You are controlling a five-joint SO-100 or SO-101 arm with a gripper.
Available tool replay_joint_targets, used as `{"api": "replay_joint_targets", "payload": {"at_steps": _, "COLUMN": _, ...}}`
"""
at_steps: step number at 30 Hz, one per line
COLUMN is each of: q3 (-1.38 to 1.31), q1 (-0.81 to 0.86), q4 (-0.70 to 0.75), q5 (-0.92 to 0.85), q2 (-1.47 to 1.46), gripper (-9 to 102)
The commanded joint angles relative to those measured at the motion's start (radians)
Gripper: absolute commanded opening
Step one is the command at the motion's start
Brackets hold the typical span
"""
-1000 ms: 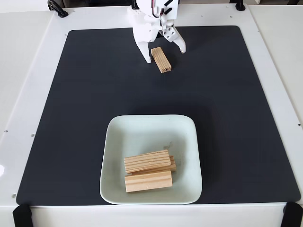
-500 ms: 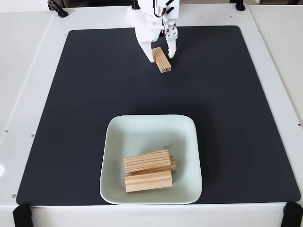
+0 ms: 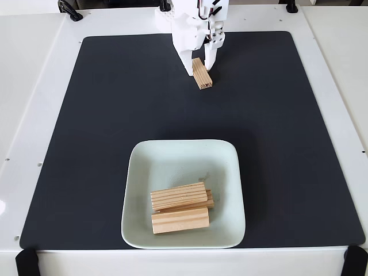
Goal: Pick up the wooden block and place them on the plate.
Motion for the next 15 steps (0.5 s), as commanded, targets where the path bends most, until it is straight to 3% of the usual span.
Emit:
{"api": "replay_joint_targets", "payload": {"at_steps": 1, "q3": -0.066, "q1": 0.008, "q4": 0.008, "q5": 0.041, "q2": 0.049, "gripper": 0}}
{"api": "replay_joint_targets", "payload": {"at_steps": 10, "q3": -0.206, "q1": 0.002, "q4": 0.008, "q5": 0.288, "q2": 0.255, "gripper": 0}}
{"api": "replay_joint_targets", "payload": {"at_steps": 15, "q3": -0.388, "q1": -0.025, "q4": -0.006, "q5": 0.584, "q2": 0.275, "gripper": 0}}
